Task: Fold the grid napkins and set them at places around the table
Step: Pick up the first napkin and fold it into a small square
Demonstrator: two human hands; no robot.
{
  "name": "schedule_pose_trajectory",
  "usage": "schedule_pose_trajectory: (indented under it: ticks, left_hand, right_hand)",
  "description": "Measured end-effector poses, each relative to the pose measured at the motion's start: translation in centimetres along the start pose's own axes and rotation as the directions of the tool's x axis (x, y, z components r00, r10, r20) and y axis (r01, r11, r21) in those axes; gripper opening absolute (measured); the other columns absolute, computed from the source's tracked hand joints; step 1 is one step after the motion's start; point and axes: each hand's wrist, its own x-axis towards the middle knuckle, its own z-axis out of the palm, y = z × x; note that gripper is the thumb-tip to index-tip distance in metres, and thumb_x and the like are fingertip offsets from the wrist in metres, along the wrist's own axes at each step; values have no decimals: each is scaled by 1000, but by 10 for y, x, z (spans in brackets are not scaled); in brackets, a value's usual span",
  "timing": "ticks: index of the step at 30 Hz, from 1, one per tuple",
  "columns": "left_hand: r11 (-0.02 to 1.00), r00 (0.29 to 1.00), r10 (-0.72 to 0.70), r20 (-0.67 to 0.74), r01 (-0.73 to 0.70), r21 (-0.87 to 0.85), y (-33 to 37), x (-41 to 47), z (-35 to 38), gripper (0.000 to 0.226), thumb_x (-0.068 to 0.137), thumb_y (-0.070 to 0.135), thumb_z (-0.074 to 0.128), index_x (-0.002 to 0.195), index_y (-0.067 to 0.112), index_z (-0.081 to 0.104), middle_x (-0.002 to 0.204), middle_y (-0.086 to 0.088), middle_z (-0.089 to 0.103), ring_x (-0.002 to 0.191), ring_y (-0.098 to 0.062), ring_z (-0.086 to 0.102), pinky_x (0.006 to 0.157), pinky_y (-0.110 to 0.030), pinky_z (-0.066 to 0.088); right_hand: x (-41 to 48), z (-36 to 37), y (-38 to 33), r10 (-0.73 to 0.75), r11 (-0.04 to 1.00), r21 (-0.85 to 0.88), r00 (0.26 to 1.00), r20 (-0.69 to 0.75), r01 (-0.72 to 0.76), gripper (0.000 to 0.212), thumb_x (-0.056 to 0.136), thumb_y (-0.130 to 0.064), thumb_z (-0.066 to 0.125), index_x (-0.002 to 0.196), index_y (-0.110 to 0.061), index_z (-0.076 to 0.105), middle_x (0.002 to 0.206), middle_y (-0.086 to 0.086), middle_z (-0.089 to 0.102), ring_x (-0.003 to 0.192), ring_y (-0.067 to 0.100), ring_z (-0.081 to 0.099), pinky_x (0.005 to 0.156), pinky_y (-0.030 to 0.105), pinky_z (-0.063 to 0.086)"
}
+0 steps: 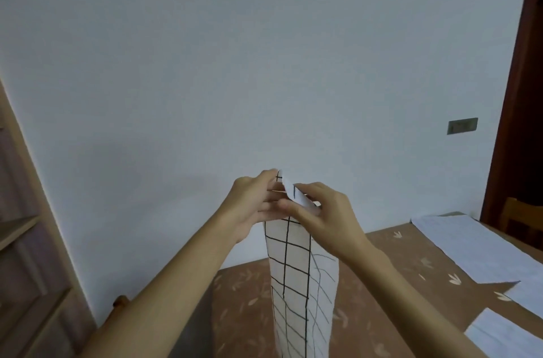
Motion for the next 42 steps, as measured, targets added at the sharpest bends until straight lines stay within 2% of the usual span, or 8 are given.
schedule_pose_trajectory:
  ticks: [3, 12, 15, 20, 23, 28, 35, 42]
  left_hand:
    - [1000, 999, -11, 39, 12, -6, -5, -1, 11, 44, 105, 35, 42, 103, 3, 72, 95, -14, 79, 87, -25, 77, 82, -37, 61]
    - [923, 946, 281, -165, -218, 318, -12, 13, 15, 25, 102, 34, 51, 105, 19, 71, 104, -1, 75, 95, -15, 72, 86, -36, 60]
    - [909, 935, 286, -207, -197, 367, -18, 25, 8, 35, 97, 44, 58, 128, 28, 57, 128, 5, 60, 113, -15, 59, 98, -33, 47]
    - [991, 994, 14, 106, -28, 133, -38, 42, 5, 95, 69, 72, 73, 145, 21, 44, 141, 0, 55, 128, -18, 55, 111, -41, 44]
    - [1000, 949, 8, 316, 1, -28, -50, 43, 18, 73, 83, 59, 70, 132, 7, 61, 122, -8, 71, 109, -22, 68, 104, -44, 50]
    - [981, 949, 134, 285, -85, -177, -45, 44, 49, 42, 89, 27, 70, 124, 4, 66, 123, -14, 71, 105, -26, 68, 99, -42, 52]
    - [946, 938, 323, 123, -316, -77, -33, 50, 69, 26, 88, 13, 73, 114, 10, 69, 106, -6, 78, 97, -22, 73, 77, -32, 58]
    - [770, 803, 584, 120, -595, 229, -37, 55, 75, 18, 89, 11, 74, 105, 16, 70, 98, 5, 78, 92, -13, 74, 83, -27, 59]
  right_hand:
    - [-4, -2, 12, -6, 1000, -3, 1000, -18, 6, 25, 85, -48, 74, 105, -33, 72, 96, -14, 69, 95, 2, 64, 76, 13, 49]
    - [4, -33, 29, 114, 989, 114, 983, -144, -98, 50, 99, -27, 61, 63, -2, 37, 55, -9, 27, 50, 6, 25, 47, 21, 21]
    - [4, -51, 31, 122, 964, 253, 983, -134, -85, 42, 98, -21, 62, 61, -6, 51, 49, -15, 42, 47, 0, 40, 49, 14, 33]
    - [1, -78, 30, 148, 920, 377, 985, -90, -104, 22, 100, -14, 56, 89, -15, 75, 81, -14, 77, 80, -4, 70, 71, 11, 51]
    - [-3, -93, 37, 197, 888, 438, 976, -95, -137, 24, 101, -18, 56, 87, -14, 74, 81, -7, 75, 80, 6, 69, 72, 20, 53]
    - [-11, -110, 55, 254, 893, 407, 961, -106, -192, 40, 98, -39, 62, 100, 1, 68, 92, 8, 65, 89, 22, 59, 84, 41, 47]
    - [-11, -129, 72, 268, 922, 340, 937, -223, -183, 28, 98, -29, 62, 88, -4, 70, 78, 4, 68, 78, 15, 61, 73, 32, 46]
    - [4, -132, 57, 33, 999, -8, 935, -354, -38, 46, 89, -38, 71, 132, -33, 55, 120, -18, 65, 114, -5, 57, 94, 13, 40]
